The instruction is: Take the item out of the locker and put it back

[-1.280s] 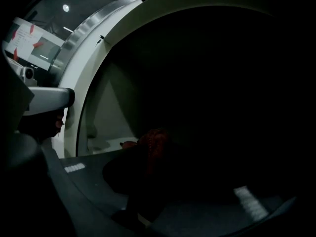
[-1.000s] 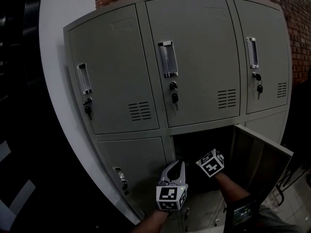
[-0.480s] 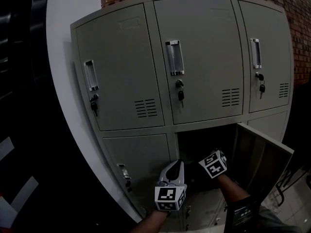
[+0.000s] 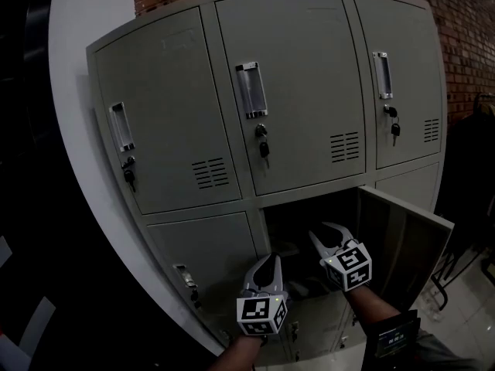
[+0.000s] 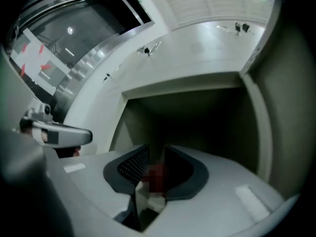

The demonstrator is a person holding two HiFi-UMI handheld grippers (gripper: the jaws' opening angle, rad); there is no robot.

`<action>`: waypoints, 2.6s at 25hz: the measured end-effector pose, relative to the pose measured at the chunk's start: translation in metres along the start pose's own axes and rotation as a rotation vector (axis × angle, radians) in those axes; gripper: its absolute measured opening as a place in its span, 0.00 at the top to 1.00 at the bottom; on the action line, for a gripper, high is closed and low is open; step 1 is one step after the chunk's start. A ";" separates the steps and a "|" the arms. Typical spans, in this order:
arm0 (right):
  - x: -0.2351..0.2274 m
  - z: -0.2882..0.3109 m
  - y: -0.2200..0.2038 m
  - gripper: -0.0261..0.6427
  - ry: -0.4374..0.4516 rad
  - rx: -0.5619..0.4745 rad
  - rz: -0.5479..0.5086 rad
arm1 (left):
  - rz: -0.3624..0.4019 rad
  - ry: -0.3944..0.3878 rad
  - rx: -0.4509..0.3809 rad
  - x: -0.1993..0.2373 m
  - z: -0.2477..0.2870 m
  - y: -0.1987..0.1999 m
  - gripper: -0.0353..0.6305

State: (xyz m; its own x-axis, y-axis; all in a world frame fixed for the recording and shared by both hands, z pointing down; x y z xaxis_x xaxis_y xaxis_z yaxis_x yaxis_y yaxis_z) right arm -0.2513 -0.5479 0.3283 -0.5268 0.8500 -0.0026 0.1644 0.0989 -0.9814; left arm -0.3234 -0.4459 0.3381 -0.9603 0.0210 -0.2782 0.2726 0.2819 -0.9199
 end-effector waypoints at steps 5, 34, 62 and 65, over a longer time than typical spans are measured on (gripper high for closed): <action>-0.001 -0.033 0.006 0.94 -0.051 0.006 0.010 | -0.029 -0.042 0.000 -0.013 -0.003 0.001 0.95; 0.043 -0.239 -0.011 0.97 0.002 0.126 0.092 | -0.044 -0.033 0.054 -0.151 -0.102 0.039 0.95; 0.115 -0.347 -0.020 0.97 0.021 0.181 0.235 | 0.019 -0.094 0.142 -0.207 -0.204 0.057 0.95; 0.120 -0.350 -0.018 0.97 0.014 0.178 0.235 | 0.011 -0.100 0.137 -0.207 -0.207 0.058 0.95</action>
State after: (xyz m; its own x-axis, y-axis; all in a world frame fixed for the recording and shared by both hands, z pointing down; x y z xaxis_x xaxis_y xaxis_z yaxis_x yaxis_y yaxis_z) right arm -0.0258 -0.2661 0.4130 -0.4796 0.8462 -0.2322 0.1306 -0.1929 -0.9725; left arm -0.1214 -0.2354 0.3997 -0.9483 -0.0741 -0.3085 0.2954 0.1483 -0.9438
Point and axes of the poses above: the fingertips, and each gripper's own axes: z forward along the fingers, x to its left, y out of its top, the point moved 1 cm from there along -z, backward along the fingers, and after that the axes turned 12 degrees about z, right-handed, at the moved point
